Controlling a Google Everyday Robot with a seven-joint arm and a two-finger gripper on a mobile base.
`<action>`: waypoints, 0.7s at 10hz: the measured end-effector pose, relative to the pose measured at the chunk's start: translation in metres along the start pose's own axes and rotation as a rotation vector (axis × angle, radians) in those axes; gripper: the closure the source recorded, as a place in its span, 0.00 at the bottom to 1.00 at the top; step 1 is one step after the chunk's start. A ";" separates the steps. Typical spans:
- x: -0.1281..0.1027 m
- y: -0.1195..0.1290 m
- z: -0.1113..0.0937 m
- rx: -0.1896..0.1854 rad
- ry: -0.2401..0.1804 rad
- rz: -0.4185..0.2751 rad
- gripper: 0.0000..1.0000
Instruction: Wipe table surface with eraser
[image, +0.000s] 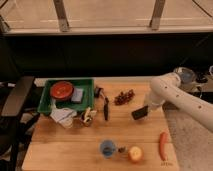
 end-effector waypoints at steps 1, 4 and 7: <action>-0.004 -0.002 0.006 -0.005 0.017 -0.022 1.00; -0.034 -0.015 0.029 -0.015 0.041 -0.082 1.00; -0.041 -0.023 0.045 -0.019 0.042 -0.092 1.00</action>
